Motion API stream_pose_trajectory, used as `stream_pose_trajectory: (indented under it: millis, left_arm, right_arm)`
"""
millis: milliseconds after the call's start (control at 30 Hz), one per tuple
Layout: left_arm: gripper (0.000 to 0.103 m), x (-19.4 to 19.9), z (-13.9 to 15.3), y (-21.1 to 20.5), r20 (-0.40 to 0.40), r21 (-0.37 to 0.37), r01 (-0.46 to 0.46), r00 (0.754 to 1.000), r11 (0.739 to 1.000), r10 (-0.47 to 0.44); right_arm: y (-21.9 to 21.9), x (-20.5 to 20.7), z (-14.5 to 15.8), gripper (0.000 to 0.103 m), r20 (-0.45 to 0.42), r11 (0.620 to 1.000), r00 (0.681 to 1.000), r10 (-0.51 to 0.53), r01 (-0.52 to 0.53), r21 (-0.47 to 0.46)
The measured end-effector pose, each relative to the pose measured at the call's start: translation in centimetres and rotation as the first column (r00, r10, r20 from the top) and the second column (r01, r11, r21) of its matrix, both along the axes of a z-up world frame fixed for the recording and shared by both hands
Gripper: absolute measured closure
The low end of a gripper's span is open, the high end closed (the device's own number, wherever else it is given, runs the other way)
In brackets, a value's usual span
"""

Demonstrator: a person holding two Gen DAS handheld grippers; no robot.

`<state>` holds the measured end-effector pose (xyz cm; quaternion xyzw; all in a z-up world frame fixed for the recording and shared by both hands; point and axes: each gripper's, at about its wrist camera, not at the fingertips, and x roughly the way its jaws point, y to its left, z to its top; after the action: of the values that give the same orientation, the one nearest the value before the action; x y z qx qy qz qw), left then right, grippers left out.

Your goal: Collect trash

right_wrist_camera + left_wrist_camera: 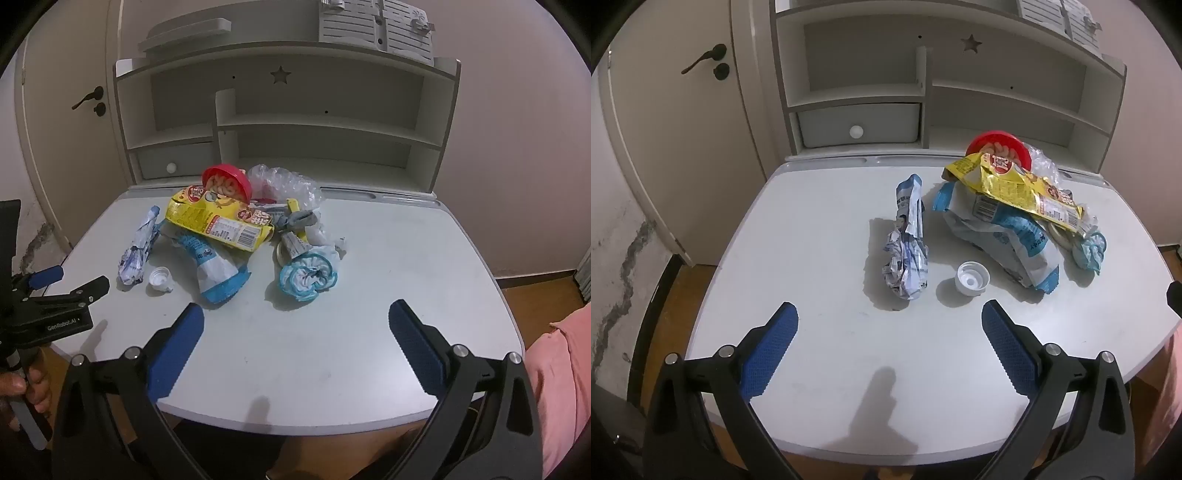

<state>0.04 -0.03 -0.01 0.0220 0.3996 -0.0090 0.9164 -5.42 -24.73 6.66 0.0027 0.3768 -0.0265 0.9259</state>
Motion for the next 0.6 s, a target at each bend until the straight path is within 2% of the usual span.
stream_pose_trajectory:
  millis: [600]
  left_arm:
    - [0.006, 0.28, -0.08, 0.40, 0.005, 0.018, -0.008, 1.000, 1.000, 0.008]
  right_arm:
    - [-0.04, -0.02, 0.23, 0.006, 0.007, 1.000, 1.000, 0.004, -0.004, -0.007]
